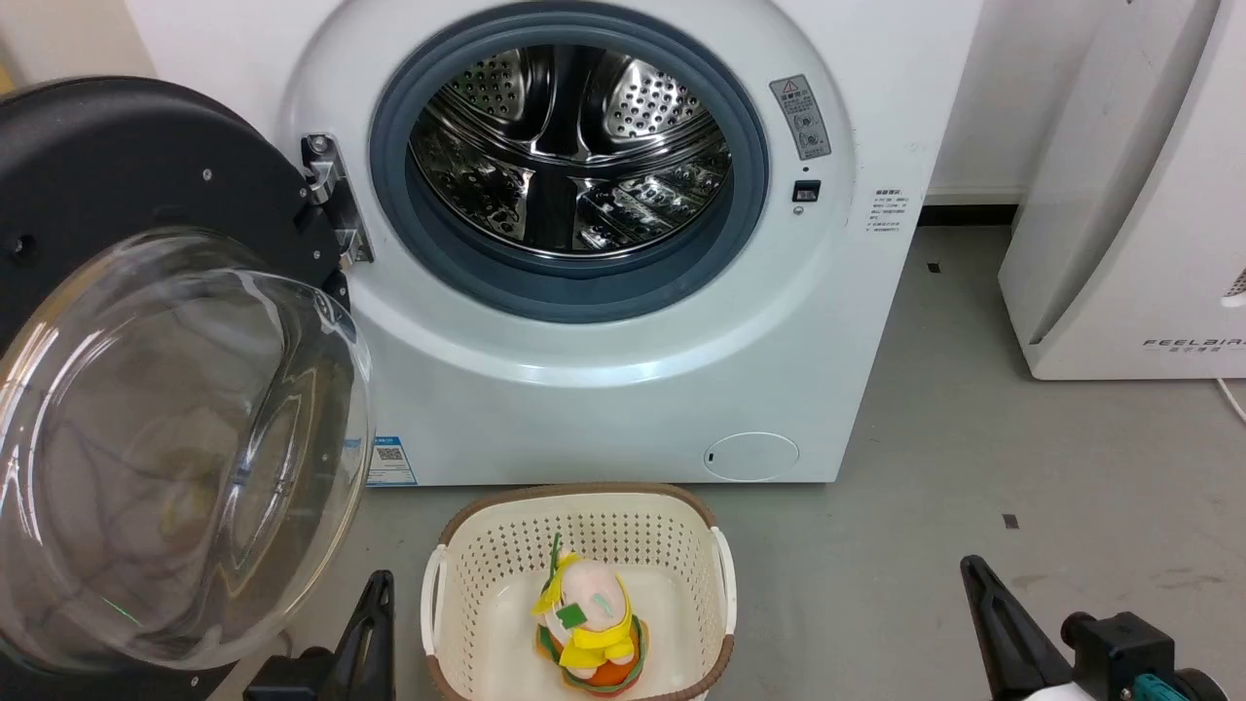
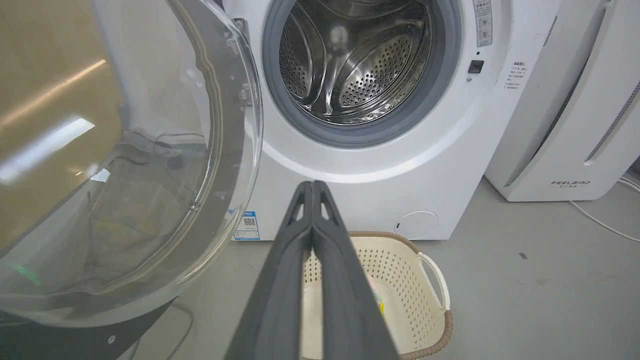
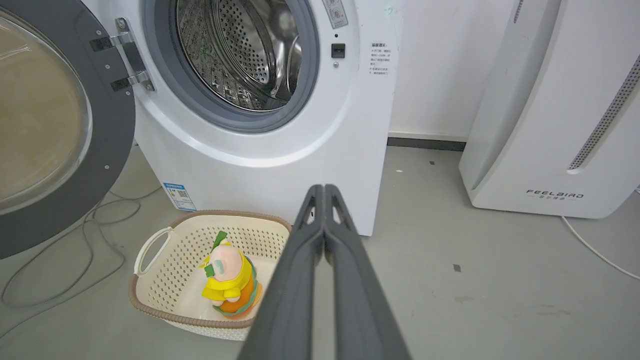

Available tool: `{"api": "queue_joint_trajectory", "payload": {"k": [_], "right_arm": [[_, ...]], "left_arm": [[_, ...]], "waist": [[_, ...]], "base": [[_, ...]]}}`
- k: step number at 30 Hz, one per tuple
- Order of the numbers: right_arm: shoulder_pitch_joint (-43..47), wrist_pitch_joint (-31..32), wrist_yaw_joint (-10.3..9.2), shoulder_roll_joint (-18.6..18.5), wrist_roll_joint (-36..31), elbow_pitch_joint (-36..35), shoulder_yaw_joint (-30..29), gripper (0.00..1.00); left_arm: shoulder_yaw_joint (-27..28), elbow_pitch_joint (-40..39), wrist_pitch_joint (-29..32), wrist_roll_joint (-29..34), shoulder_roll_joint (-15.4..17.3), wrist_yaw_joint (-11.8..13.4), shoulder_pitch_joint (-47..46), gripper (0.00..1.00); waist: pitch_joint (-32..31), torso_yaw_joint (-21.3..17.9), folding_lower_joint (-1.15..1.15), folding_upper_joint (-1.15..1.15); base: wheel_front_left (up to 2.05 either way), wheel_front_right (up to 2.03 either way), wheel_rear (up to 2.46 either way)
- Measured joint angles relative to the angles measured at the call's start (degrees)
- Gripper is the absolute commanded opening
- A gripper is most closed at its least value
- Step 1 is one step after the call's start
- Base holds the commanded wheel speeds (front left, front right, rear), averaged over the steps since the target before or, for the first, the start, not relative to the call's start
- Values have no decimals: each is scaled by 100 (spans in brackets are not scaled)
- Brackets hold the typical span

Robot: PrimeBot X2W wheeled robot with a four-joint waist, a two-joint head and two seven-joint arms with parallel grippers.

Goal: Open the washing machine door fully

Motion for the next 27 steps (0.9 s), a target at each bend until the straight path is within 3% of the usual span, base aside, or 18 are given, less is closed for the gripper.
{"api": "queue_joint_trajectory", "payload": {"k": [27], "right_arm": [[-226, 143, 0, 0, -122, -22, 0, 0]], "left_arm": [[267, -25, 343, 378, -209, -221, -281, 0]], "waist": [[56, 18, 0, 0]], "base": [[0, 0, 0]]}}
